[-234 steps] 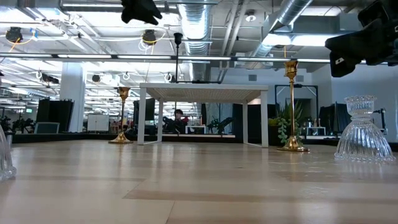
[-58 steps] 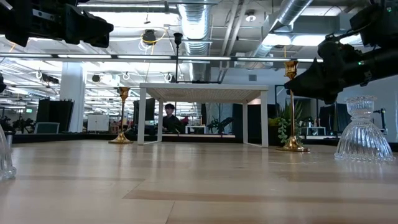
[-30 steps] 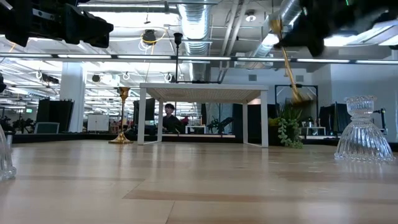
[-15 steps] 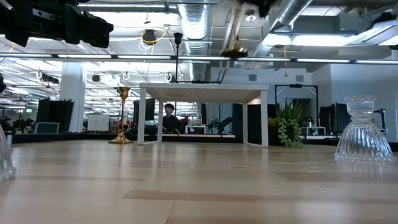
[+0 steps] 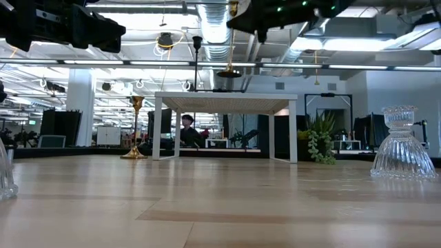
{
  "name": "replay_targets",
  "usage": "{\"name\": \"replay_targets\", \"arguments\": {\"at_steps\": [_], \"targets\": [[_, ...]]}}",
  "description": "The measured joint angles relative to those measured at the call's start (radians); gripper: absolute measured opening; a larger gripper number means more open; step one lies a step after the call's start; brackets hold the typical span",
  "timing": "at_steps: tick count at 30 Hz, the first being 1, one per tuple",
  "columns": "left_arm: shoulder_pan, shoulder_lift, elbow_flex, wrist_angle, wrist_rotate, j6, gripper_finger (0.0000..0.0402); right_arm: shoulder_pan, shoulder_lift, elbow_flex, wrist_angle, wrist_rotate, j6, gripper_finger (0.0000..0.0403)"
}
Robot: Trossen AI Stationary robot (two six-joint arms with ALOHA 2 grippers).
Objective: Pick & Place candle stick holders
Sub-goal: Put the right gold candle holder on the shelf
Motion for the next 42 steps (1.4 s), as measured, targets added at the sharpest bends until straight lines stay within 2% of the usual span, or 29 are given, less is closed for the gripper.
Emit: {"name": "replay_targets", "arguments": {"at_steps": [5,15,22,42], "targets": [[0.000,0.000,0.000,0.003,0.000,0.000,0.0008,-0.057,0.108,0.085,0.006,-0.064,0.040,0.0001],[0.000,0.000,0.000,0.003,0.000,0.000,0.0008,-0.139,0.241,0.163,0.027,-0.061,0.081,0.0001],[0.000,0.000,0.000,0.003,0.000,0.000,0.0005,-0.189,0.244,0.163,0.026,-0.053,0.102,0.0001],[0.000,0.000,0.000,0.011,0.000,0.000,0.0006,-0.166,0.244,0.162,-0.042,-0.032,0.091,0.0001]]}}
